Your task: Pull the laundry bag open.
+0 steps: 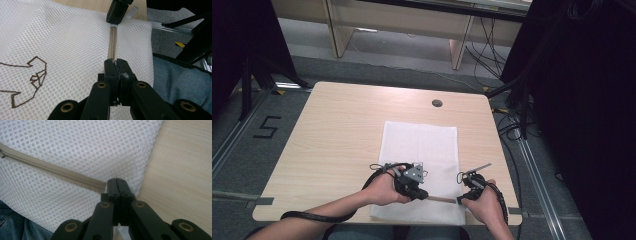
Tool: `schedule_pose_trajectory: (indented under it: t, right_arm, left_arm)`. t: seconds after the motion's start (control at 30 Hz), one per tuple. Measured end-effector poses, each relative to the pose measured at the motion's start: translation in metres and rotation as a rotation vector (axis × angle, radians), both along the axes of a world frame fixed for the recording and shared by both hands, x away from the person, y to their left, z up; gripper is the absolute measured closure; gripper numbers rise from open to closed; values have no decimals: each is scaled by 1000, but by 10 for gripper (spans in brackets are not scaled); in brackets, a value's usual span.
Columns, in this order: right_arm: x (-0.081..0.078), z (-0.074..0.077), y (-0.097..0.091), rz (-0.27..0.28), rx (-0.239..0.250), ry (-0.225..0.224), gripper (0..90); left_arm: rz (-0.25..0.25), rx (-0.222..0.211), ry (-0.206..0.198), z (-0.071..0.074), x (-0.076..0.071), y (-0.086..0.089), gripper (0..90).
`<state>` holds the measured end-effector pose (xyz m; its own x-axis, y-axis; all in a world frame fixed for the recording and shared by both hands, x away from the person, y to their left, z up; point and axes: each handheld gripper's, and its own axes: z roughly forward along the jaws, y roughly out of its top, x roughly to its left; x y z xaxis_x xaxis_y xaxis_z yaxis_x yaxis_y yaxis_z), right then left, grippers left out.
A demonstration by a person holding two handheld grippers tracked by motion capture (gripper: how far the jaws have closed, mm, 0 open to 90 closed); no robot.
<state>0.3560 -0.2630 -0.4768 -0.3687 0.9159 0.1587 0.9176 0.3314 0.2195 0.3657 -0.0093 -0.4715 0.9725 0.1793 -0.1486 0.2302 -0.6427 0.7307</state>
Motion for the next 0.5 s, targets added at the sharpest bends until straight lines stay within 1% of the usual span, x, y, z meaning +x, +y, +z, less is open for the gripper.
schedule_pose_trajectory:
  t: [0.07,0.27,0.3,0.33,0.37,0.43,0.47,0.5]
  right_arm:
    - [0,0,0,1,2,0,900]
    - [0,0,-1,2,4,2,900]
    - [0,0,-1,1,4,1,900]
    - [0,0,-1,1,3,0,900]
    - [0,0,-1,1,3,0,900]
    - [0,0,-1,1,3,2,900]
    - [0,0,0,-1,3,2,900]
    - [0,0,0,-3,2,2,900]
  left_arm:
    - [-5,7,-2,0,0,0,874]
    - [-4,5,1,1,0,0,874]
    - [-6,7,-5,1,-1,0,874]
    - [-15,7,-10,1,0,1,874]
    - [-5,7,-1,1,0,2,874]
    - [-4,6,0,2,0,4,874]
    - [-14,10,-9,2,1,6,874]
    - [-9,7,-9,2,1,7,874]
